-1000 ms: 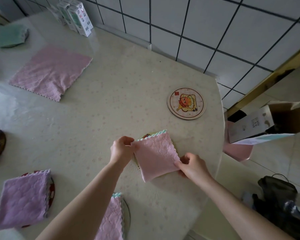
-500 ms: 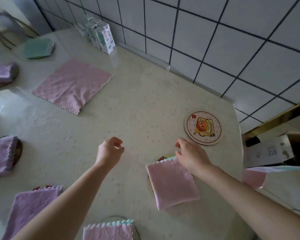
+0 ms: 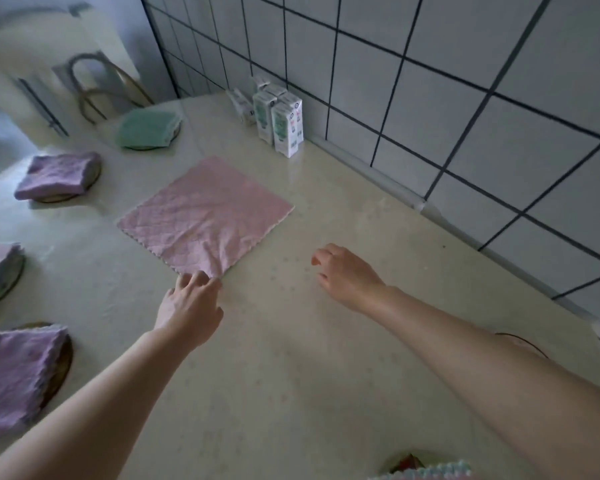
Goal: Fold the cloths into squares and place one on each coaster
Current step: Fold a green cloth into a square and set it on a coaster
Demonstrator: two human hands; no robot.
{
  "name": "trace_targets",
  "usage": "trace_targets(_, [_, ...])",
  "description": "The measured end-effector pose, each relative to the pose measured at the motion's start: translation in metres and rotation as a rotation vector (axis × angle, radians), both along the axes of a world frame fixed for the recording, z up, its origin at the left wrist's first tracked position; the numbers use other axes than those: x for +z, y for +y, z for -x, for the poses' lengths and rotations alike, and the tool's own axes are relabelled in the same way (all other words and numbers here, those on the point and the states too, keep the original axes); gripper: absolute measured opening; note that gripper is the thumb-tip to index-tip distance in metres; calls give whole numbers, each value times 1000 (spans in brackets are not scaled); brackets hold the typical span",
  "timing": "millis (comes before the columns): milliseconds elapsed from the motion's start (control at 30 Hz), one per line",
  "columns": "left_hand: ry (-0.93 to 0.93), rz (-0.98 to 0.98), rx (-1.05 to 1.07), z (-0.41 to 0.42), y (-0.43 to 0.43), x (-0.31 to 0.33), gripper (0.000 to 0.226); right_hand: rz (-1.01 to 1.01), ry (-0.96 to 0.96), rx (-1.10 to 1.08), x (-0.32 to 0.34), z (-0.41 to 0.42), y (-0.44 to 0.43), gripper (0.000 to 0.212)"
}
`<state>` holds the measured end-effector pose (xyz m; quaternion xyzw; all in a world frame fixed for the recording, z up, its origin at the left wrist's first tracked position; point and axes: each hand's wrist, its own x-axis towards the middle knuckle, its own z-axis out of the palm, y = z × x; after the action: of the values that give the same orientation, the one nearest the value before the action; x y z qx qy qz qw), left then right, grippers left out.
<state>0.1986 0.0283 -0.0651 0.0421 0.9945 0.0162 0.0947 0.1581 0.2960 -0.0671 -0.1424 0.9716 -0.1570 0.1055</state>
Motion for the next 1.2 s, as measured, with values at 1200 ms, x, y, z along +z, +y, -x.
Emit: trace_targets(1200, [102, -183, 60, 15, -37, 1, 14, -34, 485, 355, -4, 62, -8, 32])
